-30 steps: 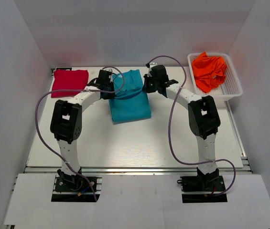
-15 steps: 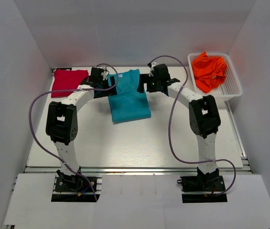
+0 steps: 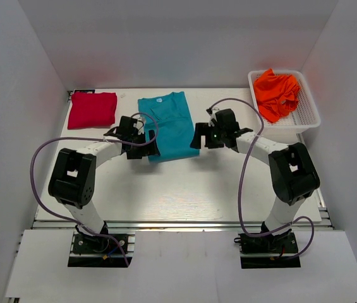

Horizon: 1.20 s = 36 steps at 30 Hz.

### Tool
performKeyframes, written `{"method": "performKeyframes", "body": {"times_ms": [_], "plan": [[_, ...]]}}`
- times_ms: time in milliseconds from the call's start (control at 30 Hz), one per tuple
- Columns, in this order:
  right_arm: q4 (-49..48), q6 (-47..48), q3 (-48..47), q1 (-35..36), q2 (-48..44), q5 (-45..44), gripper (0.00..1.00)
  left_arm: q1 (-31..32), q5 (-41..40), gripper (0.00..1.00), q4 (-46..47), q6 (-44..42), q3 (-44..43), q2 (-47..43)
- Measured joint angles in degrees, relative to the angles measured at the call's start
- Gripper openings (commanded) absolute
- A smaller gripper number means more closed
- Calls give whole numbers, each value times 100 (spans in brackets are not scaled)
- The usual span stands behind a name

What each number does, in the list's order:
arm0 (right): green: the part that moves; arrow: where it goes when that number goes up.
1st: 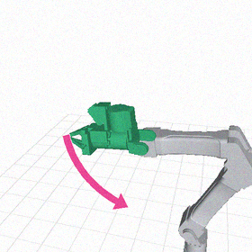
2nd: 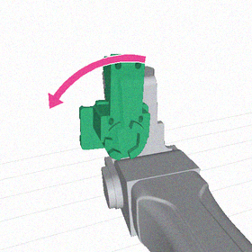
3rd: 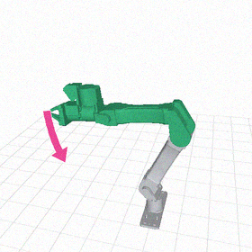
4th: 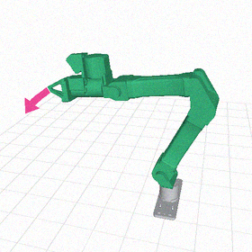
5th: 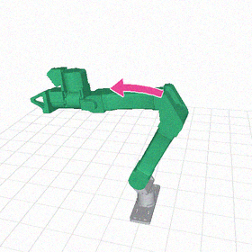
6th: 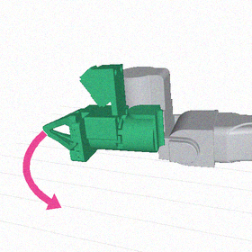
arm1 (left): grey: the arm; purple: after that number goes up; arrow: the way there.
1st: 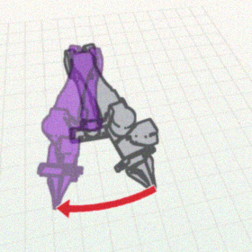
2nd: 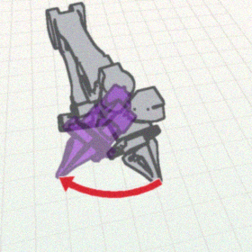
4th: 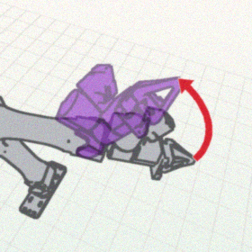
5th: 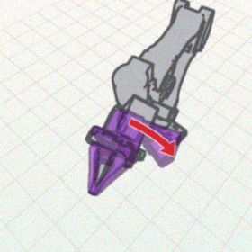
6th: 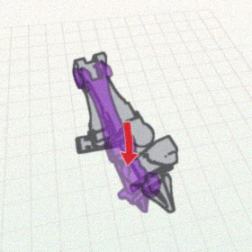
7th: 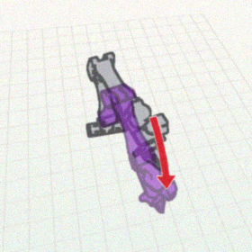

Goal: Fold and stack the t-shirts
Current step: Fold the folded rectangular tshirt in 1/3 of the way

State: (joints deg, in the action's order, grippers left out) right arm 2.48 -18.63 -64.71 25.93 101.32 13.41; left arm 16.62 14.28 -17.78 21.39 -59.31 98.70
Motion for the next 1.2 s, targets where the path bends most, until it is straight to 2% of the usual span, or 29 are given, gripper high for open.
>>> {"method": "performKeyframes", "body": {"times_ms": [33, 133, 167, 300, 467, 567, 600, 633, 667, 833, 900, 933, 1033, 1200], "plan": [[20, -22, 105, 0, 7, 0, 90, 7, 4, 100, 2, 15, 66, 0], [76, -79, 238, -9, 61, 11, 90, 31, 17, 88, 39, 74, 184, 0], [52, -101, 238, -9, 92, 11, 90, 35, 17, 81, 74, 79, 221, 0], [-20, -205, 236, -11, 258, 52, 74, 39, 13, 72, 177, 131, 339, 15], [-179, -260, 234, -33, 590, 173, 61, 39, 13, 53, 332, 175, 348, 103], [-286, -295, 227, -42, 623, 177, 44, 39, 15, 39, 415, 188, 341, 205], [-310, -304, 223, -44, 649, 179, 39, 39, 31, 36, 450, 197, 339, 234], [-339, -326, 216, -46, 682, 181, 27, 39, 37, 34, 476, 190, 332, 264], [-367, -332, 214, -50, 726, 188, 23, 37, 52, 34, 498, 188, 323, 286], [-400, -385, 214, -59, 820, 337, 22, 39, 125, 24, 551, 179, 317, 326], [-455, -385, 214, -59, 820, 474, 22, 39, 151, 13, 560, 164, 317, 339], [-476, -387, 214, -59, 820, 549, 14, 39, 162, 0, 562, 155, 317, 352], [-614, -387, 214, -59, 820, 745, 1, 39, 205, 0, 586, 153, 317, 363], [-750, -411, 214, -59, 824, 933, 0, 39, 238, 0, 595, 125, 321, 365]]}}
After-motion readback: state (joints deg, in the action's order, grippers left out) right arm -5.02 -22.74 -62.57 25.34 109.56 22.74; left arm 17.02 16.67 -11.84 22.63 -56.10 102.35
